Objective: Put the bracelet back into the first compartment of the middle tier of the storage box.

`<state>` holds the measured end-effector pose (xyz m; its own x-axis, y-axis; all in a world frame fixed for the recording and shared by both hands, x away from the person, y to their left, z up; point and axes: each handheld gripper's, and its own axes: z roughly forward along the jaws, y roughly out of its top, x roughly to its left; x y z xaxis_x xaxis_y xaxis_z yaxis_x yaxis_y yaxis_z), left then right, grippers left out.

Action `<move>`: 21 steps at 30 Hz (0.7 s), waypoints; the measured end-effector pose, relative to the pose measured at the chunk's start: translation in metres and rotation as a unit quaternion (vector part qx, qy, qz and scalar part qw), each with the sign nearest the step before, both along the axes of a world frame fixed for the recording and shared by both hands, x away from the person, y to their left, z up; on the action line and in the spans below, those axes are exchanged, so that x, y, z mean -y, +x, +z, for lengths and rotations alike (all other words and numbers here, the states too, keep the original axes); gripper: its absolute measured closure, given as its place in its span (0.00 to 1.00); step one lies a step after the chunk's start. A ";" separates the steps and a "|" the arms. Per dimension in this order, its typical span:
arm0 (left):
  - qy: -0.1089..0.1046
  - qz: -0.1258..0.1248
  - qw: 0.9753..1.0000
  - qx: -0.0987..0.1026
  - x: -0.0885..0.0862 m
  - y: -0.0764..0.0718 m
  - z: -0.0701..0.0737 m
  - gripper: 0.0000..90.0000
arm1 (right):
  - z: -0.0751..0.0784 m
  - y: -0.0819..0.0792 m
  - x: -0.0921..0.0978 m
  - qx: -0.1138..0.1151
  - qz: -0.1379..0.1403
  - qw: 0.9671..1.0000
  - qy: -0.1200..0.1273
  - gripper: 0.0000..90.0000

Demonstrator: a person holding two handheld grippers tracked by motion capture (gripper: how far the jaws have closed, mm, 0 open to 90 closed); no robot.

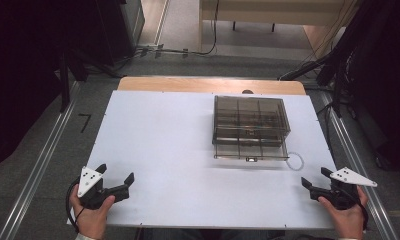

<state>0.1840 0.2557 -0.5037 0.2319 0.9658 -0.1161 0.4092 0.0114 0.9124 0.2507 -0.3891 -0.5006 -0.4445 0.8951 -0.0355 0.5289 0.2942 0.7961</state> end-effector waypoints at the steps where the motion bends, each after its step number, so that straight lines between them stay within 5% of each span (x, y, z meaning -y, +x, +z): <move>1: 0.001 -0.001 1.000 -0.001 0.000 0.000 0.000 0.00 | 0.000 0.000 0.000 0.000 0.001 1.000 -0.001 0.17; 21: 0.005 -0.016 1.000 -0.004 0.004 0.004 -0.001 0.00 | -0.002 0.001 0.000 -0.004 0.001 1.000 -0.002 0.17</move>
<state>0.1876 0.2516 -0.5043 0.2619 0.9590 -0.1079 0.4168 -0.0116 0.9089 0.2512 -0.3894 -0.5021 -0.4464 0.8941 -0.0358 0.5347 0.2986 0.7905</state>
